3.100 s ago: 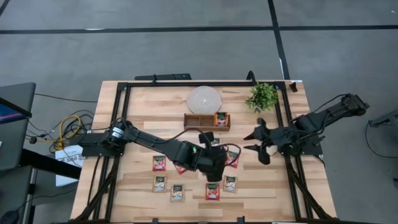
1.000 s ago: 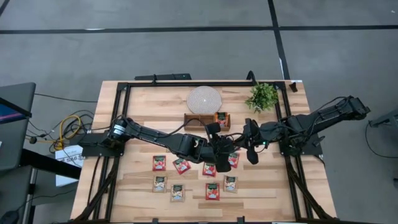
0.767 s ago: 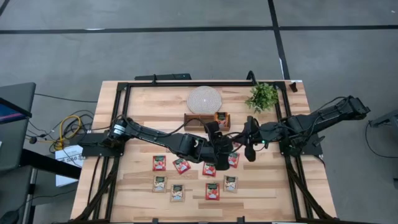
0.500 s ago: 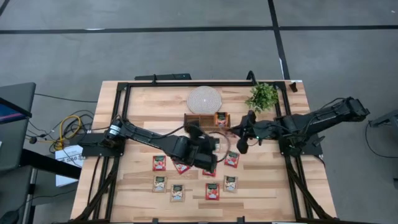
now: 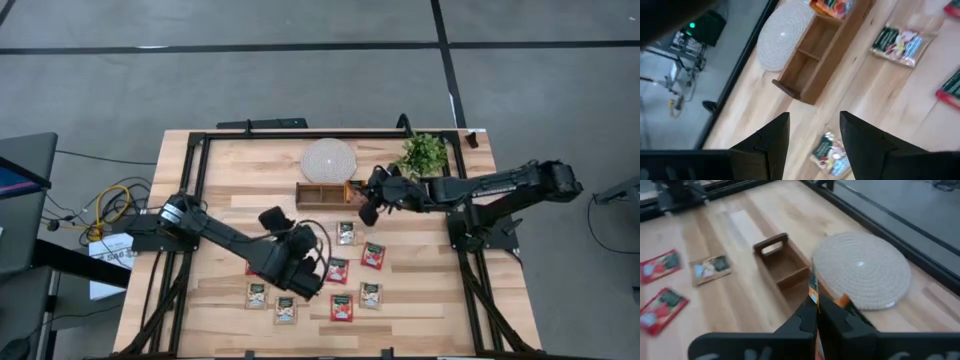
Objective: Pick & Place Tea
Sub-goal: Put the orange tea bag into the right compartment of the wooden organizer
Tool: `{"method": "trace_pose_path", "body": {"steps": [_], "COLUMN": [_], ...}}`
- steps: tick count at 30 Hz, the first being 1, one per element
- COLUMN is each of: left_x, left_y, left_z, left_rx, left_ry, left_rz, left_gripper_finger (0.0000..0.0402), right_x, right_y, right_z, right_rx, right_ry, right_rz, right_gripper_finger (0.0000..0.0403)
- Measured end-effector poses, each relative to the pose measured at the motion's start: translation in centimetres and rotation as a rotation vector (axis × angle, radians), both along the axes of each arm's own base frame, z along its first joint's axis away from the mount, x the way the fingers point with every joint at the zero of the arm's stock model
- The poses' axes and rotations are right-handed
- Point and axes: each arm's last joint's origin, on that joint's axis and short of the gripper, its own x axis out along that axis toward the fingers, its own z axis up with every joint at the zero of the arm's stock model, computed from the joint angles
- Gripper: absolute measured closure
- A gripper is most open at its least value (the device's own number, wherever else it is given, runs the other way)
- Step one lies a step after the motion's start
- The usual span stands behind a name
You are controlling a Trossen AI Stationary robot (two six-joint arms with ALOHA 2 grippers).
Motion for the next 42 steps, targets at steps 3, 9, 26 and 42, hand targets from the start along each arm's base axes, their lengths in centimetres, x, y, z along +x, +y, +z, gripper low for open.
{"method": "trace_pose_path", "body": {"steps": [3,9,26,42], "left_x": [-1.4,-4.4,-9.9,-10.0], "left_y": [-1.1,-2.7,-4.4,-4.5], "left_z": [-0.7,-0.8,0.8,0.8], "left_rx": [-0.005,-0.032,-0.143,-0.139], "left_ry": [-0.026,-0.128,-0.289,-0.278], "left_rz": [0.017,0.053,0.079,0.063], "left_gripper_finger": [0.0234,0.0234,0.0234,0.0234], "right_x": [0.4,1.1,0.1,-6.0], "right_y": [-0.7,-1.1,-0.7,-1.9], "right_z": [-0.6,-1.8,1.4,-1.7], "right_rx": [-0.013,-0.017,-0.042,0.047], "right_ry": [0.025,0.066,-0.085,-0.337], "right_rz": [-0.015,-0.026,0.068,0.141], "right_gripper_finger": [0.0403,0.0403,0.0403,0.0403]}}
